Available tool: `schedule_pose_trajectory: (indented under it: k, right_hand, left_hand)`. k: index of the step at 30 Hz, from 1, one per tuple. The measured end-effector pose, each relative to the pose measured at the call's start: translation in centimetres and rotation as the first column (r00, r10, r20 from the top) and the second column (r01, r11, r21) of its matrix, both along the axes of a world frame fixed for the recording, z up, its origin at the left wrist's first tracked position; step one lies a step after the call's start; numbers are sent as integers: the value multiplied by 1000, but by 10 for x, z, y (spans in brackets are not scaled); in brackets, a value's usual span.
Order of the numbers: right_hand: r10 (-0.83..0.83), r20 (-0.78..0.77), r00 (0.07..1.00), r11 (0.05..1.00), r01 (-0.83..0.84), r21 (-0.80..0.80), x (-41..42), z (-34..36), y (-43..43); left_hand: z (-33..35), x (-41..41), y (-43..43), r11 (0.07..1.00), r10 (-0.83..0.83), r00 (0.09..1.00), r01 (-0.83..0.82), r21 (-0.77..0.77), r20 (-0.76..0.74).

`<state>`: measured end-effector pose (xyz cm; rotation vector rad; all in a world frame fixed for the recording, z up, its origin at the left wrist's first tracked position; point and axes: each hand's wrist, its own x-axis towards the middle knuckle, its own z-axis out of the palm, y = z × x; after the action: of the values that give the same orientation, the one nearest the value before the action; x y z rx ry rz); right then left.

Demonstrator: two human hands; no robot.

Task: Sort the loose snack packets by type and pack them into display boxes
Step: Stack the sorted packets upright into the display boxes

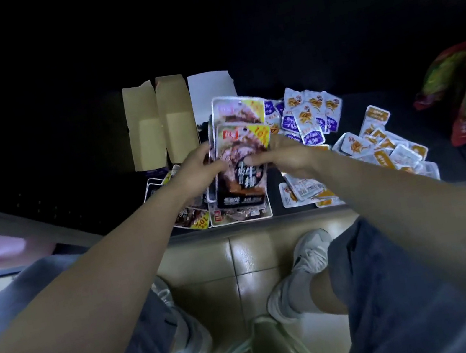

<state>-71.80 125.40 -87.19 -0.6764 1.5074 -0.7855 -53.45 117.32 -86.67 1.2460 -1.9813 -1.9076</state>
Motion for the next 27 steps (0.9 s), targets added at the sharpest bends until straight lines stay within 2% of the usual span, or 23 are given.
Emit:
schedule_pose_trajectory:
  k: [4, 7, 9, 12, 15, 19, 22, 27]
  right_hand:
    - [-178, -37, 983, 974, 171, -150, -33, 23, -33]
    - [-332, -53, 942, 914, 307, -266, -48, 26, -61]
    - [-404, -62, 913, 871, 362, -333, -50, 27, -78]
    - [-451, -43, 892, 826, 398, -399, -47, 26, -97]
    - [-462, -60, 885, 817, 398, -416, -42, 18, -106]
    - [-412, -172, 895, 874, 334, -353, -35, 0, -106]
    - [-341, -247, 907, 916, 261, -305, -29, -16, -102]
    - [-200, -298, 933, 966, 138, -217, -28, -36, -95]
  left_hand:
    - [6, -16, -34, 978, 117, 992, -125, -169, -56]
    - [1, -26, -56, 945, 183, 983, -178, -274, -9]
    - [-4, -33, -67, 940, 221, 975, -209, -270, 14]
    - [-7, -40, -73, 957, 186, 982, -172, -232, 43]
    - [-7, -42, -72, 960, 167, 985, -154, -233, 39]
    - [-3, -41, -74, 950, 157, 988, -152, -274, -4]
    - [-6, -44, -77, 968, 110, 994, -110, -227, -12]
    - [-26, -49, -81, 985, 93, 992, -80, -150, 81]
